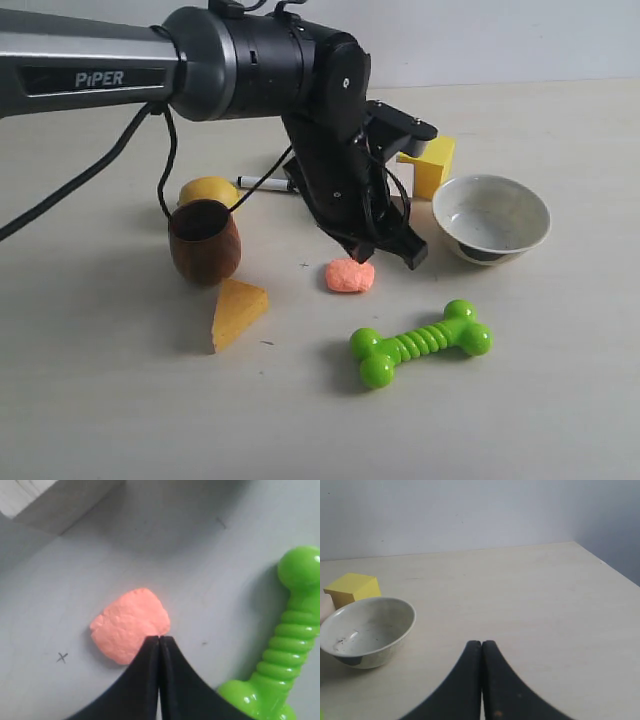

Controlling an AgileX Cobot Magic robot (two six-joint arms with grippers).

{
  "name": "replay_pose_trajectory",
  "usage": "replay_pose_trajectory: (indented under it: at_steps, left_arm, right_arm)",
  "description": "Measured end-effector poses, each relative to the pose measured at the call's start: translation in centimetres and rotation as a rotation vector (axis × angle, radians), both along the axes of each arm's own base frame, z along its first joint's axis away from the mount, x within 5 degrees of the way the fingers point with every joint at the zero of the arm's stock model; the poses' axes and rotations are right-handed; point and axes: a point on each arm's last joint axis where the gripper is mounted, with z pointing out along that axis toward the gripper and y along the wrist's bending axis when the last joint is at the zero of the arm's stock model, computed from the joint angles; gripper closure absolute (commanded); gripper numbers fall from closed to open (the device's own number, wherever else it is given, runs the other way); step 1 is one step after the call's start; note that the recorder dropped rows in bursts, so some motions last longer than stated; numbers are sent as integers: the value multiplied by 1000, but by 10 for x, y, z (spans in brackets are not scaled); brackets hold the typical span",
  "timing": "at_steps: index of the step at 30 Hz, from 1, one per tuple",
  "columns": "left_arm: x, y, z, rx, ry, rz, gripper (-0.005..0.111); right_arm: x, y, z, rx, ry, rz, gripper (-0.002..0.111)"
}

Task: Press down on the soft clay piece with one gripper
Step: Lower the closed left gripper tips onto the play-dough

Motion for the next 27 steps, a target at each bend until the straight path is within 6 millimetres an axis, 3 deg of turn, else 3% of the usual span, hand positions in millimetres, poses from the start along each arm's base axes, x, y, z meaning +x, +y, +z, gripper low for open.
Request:
replay_pose_trajectory:
  at_steps: [6, 27]
  left_arm:
    - [8, -2, -10, 72, 23, 107, 107]
    - [8, -3, -8, 62, 68, 297, 107]
  right_arm:
    - [0, 0, 0, 0, 0, 0, 108]
    - [0, 0, 0, 2, 0, 0, 108]
